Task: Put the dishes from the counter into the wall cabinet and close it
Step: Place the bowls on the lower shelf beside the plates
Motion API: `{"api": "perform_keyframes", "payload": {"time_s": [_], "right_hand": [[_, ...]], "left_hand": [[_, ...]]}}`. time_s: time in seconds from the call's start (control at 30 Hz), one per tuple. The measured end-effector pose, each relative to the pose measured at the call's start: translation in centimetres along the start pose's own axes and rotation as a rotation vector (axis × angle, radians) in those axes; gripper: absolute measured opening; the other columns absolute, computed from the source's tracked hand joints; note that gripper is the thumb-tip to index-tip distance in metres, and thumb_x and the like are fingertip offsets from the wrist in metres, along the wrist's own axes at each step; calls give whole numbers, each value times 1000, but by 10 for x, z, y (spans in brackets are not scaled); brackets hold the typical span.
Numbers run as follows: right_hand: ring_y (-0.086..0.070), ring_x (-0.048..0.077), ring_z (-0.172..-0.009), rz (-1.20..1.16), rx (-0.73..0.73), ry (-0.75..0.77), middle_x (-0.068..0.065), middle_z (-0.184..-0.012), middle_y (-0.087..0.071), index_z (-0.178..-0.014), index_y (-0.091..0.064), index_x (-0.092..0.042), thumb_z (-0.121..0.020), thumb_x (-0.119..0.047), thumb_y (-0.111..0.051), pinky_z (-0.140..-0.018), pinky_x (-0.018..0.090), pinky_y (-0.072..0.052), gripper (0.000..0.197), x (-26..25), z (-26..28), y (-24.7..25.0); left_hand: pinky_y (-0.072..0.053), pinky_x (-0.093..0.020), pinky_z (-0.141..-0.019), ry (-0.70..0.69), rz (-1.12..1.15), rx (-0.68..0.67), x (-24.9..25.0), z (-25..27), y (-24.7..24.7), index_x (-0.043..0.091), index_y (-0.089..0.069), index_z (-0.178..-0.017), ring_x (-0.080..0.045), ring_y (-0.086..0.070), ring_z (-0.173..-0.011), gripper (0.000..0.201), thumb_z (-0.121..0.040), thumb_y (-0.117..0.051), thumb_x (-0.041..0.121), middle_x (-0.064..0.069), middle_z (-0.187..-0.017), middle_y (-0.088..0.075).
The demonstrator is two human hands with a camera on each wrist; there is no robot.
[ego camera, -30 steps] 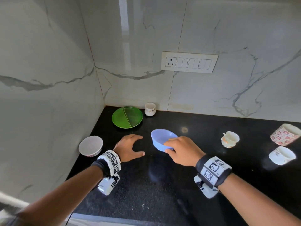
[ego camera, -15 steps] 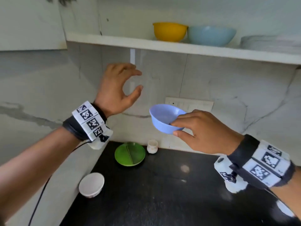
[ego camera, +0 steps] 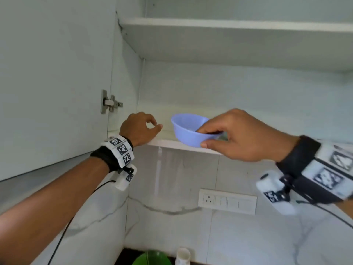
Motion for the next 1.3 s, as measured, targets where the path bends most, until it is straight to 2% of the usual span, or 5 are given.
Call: {"api": "perform_keyframes", "payload": {"time_s": [0.17,0.3,0.43,0.7,1.3], "right_hand": [[-56,-3,-63,14,-44,-82,-21,-65,-61,-86,-76,-24,-79,-18,-75,-62,16,-40,10,45,-87,4],[-61,18,-71,100,-106,-170,-2,-76,-69,-90,-76,-16,-79,-25,-76,-67,30,-46,14,86,-148,-23],[-65,22,-86,248,-242,-255,1,-97,-74,-106,-76,-19,-79,-35,-78,-73,28,-45,32,118,-182,-67],[-66,24,-102,406,-385,-323,4,-113,-73,-118,-71,-18,-86,-31,-71,-81,31,-50,35,151,-215,-119],[-67,24,-91,454,-520,-428,6,-98,-73,-107,-73,-11,-82,-31,-75,-79,31,-53,31,166,-217,-162]], "left_hand": [[-46,-36,-92,104,-130,-201,-12,-5,-26,34,-69,-98,-24,-57,-113,41,-85,-50,68,3,-116,-65],[-33,-48,-104,100,-279,-443,-17,-2,-45,43,-59,-124,-29,-43,-130,56,-89,-29,74,0,-137,-53],[-29,-47,-107,100,-280,-520,-17,3,-48,44,-51,-133,-29,-39,-134,57,-91,-26,72,-2,-145,-46],[-35,-45,-104,91,-283,-545,-15,5,-52,40,-54,-129,-28,-48,-125,59,-92,-19,70,1,-135,-55],[-31,-43,-91,68,-292,-541,-8,4,-52,31,-56,-126,-29,-50,-118,49,-96,-29,59,-4,-129,-56]]}}
Point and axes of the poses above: each hand's wrist, its own z-axis away from the middle knuckle, its own y-axis out of the back of the hand, x = y × z, the point moved 10 cm from there along -z, towards the middle knuckle
